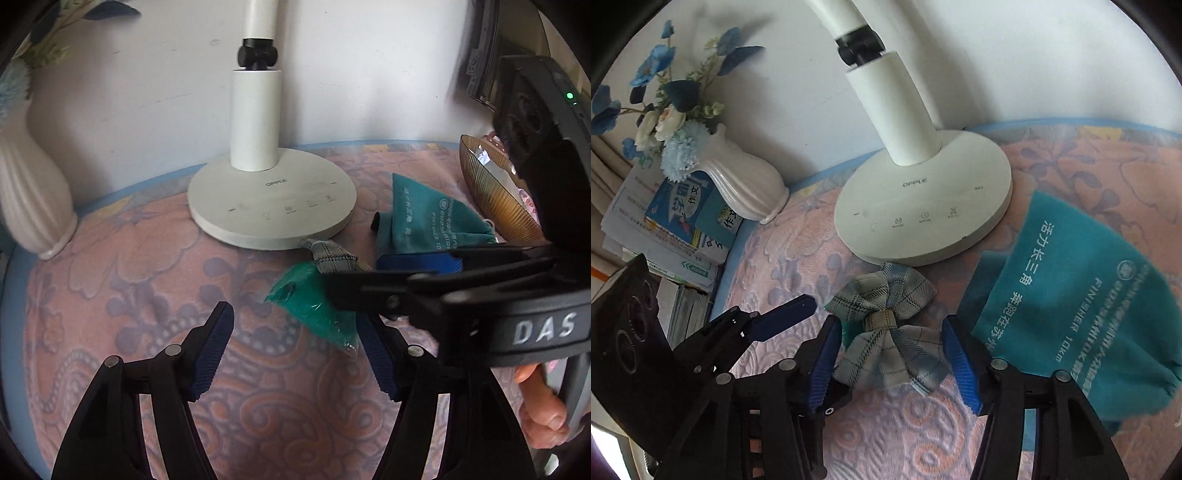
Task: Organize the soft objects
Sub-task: 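Grasp the green pouch with the left gripper while the right grasps the plaid bow, then carry the green pouch and plaid bow toward the amber bowl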
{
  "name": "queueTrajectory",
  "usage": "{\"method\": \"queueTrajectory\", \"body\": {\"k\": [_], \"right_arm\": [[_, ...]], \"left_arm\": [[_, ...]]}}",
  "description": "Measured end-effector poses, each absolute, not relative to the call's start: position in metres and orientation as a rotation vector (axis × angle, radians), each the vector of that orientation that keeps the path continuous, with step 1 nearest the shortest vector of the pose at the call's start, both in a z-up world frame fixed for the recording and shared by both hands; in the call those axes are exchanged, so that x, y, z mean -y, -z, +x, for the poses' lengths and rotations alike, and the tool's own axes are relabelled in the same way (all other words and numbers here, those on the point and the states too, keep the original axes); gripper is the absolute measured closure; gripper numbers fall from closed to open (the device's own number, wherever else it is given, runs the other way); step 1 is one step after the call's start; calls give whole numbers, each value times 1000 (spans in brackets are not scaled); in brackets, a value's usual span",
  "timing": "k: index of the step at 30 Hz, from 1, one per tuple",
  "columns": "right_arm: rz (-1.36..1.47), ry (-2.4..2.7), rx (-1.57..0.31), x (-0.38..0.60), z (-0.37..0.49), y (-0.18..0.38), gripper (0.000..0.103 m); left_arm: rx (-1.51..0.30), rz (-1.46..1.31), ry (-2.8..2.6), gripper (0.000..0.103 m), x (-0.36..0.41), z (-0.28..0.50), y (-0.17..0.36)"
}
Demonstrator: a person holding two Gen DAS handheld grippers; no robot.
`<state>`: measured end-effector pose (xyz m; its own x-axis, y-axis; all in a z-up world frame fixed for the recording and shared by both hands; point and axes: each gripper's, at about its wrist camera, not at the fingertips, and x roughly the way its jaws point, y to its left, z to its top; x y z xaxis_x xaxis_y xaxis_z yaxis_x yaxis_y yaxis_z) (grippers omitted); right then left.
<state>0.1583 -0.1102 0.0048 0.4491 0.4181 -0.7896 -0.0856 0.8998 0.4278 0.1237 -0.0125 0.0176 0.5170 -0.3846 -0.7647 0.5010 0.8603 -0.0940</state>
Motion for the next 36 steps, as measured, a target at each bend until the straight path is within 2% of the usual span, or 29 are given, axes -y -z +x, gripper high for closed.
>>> {"method": "queueTrajectory", "body": {"k": [4,6,8,12,20,27,30,33,36], "right_arm": [[365,-367,-1032,111,159,-2,66],[379,-373,-1015,114,157,-4,72],[399,-368,-986,120,152,-10,83],[476,-383,-920,137,138,-28,83],[473,-386,-860,156,64,-72,83],[538,-348,-988,188,-21,-37,83],[429,-232,-991,192,-47,-28,83],[167,-94,-949,180,-69,-28,82],[14,-63,-985,168,-84,-18,62]], "left_arm": [[-885,134,557,44,18,132,-12],[-889,126,571,54,22,134,-9],[-882,131,585,62,24,132,-11],[-858,177,579,67,31,122,-16],[-781,146,591,68,19,67,-56],[-803,134,644,68,25,-26,-54],[-832,139,650,68,37,-53,-36],[-863,122,643,68,38,-67,-19],[-905,123,599,61,38,-73,-9]]}}
